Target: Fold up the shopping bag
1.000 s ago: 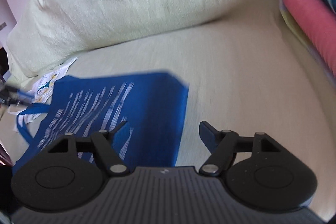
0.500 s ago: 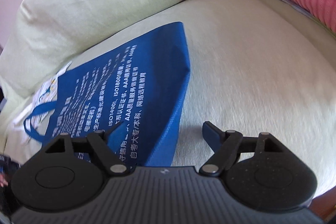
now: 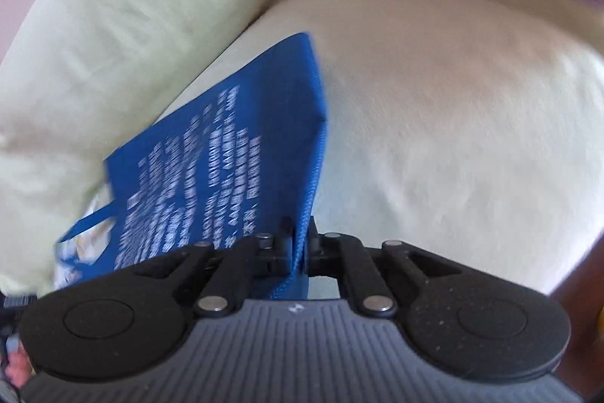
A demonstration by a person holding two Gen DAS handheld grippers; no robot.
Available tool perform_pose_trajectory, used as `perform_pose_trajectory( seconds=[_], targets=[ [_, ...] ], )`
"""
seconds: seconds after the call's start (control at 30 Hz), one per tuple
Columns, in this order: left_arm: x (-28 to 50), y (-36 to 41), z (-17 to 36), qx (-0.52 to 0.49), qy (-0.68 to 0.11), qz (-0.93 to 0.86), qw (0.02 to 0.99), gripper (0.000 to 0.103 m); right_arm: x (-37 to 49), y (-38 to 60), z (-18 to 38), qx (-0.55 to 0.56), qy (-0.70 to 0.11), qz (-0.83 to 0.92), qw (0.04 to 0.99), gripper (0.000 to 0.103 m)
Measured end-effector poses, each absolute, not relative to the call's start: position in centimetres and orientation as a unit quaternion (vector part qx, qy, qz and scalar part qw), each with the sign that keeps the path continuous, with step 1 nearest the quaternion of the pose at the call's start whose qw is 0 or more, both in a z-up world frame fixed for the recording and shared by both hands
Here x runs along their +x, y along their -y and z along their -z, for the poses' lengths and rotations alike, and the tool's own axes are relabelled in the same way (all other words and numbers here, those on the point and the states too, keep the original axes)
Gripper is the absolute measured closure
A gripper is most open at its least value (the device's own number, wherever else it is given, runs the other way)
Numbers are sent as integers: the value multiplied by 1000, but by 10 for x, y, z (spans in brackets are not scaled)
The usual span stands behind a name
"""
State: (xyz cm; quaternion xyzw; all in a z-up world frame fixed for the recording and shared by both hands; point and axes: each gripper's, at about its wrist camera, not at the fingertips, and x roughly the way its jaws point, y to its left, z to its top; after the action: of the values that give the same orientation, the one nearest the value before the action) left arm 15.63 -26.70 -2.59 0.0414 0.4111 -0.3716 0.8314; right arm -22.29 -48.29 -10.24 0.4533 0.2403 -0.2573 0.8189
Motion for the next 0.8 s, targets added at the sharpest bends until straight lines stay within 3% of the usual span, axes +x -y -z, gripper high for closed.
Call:
perform_pose_trajectory(
  seconds=[0.03,0.07,0.1,0.17,0.27,0.5,0.63,0.7,0.73,0.77,0.8],
  targets=[
    [169,285,14,68,-379,366,847,80,-214,472,98,445,-252,231,828,93],
    [179,295,5,84,-361,358,857,64,-205,461,94,437,-263,204,836,87],
    [191,309,-8,103,-340,343,870,57,-197,450,90,428,-274,178,843,81],
    [196,309,-20,108,-335,336,874,44,-179,428,82,408,-295,124,855,60],
    [191,278,-32,87,-342,343,871,21,-160,401,70,371,-321,61,870,37],
    [129,163,31,-41,-513,337,788,21,-188,439,37,257,-304,166,902,36],
    [93,157,71,-109,-588,354,719,21,-175,484,26,246,-271,221,904,26],
    [87,168,81,-128,-592,365,707,21,-160,510,35,265,-269,235,896,26],
    [85,175,83,-115,-588,365,713,29,-154,519,43,281,-270,239,890,30],
    [83,182,84,-95,-581,363,722,52,-151,526,52,297,-277,244,880,63],
    [81,191,84,-56,-565,360,740,74,-148,529,62,314,-290,252,868,83]
  ],
)
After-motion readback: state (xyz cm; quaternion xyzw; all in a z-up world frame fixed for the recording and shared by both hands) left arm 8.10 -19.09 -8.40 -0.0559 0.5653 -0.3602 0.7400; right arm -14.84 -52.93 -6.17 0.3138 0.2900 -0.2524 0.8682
